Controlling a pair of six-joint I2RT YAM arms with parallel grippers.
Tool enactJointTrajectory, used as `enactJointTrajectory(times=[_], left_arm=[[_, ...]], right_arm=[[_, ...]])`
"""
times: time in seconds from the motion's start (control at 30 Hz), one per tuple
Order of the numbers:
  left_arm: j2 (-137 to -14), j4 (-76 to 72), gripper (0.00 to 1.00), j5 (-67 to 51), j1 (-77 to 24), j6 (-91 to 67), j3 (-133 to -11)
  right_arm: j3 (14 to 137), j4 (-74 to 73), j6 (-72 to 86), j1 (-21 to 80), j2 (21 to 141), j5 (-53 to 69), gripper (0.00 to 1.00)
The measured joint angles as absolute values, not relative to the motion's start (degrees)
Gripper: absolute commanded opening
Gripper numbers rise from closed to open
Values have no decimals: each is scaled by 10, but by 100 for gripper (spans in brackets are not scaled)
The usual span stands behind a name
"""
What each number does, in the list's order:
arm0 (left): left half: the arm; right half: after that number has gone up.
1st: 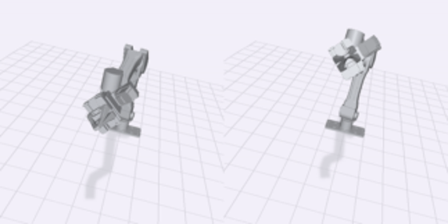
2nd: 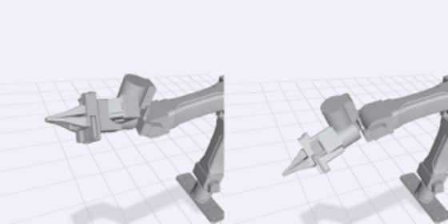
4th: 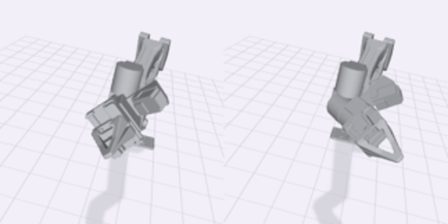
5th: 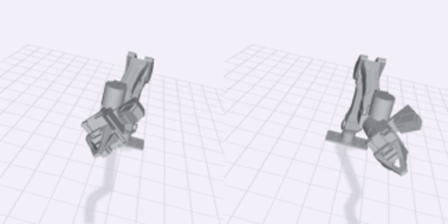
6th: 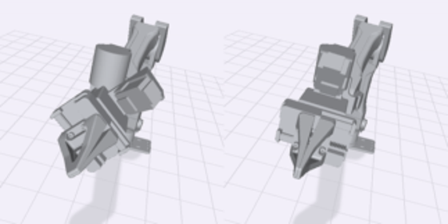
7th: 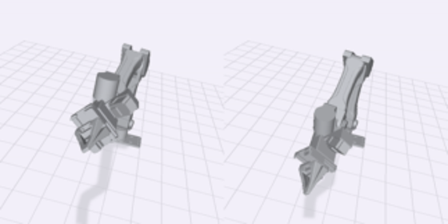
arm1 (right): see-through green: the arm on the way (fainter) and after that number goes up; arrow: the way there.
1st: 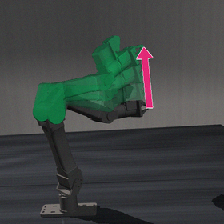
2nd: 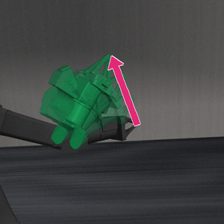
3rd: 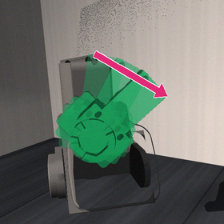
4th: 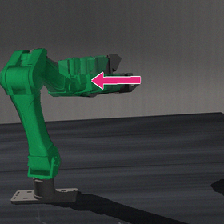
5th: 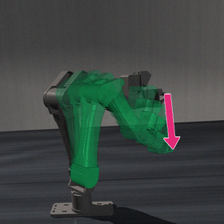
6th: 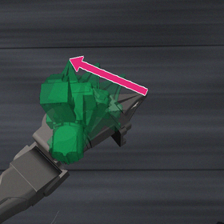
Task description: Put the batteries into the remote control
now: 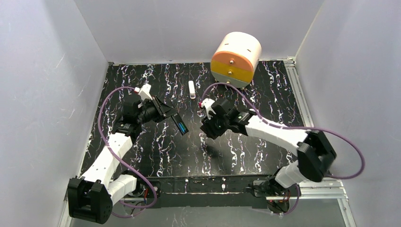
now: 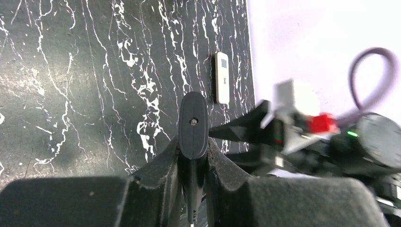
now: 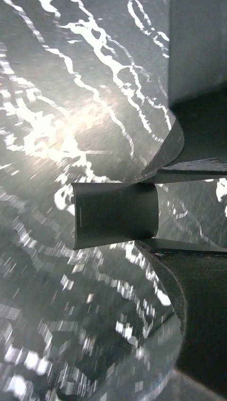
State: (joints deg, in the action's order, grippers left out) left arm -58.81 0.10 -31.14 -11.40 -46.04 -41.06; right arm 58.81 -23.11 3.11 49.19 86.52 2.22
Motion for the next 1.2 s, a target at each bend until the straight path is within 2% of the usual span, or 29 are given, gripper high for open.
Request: enactJointTrajectory(times=[0.27, 0.63, 1.2], left_arm=[[-560, -36, 0, -295, -114, -448, -393], [-535, -100, 0, -308, -114, -483, -360], [-554, -108, 0, -339, -114, -510, -360]], right_arm=[[598, -135, 138, 524, 751, 58, 35], [680, -120, 238, 577, 799, 54, 36], [700, -170, 220, 615, 839, -17, 36]])
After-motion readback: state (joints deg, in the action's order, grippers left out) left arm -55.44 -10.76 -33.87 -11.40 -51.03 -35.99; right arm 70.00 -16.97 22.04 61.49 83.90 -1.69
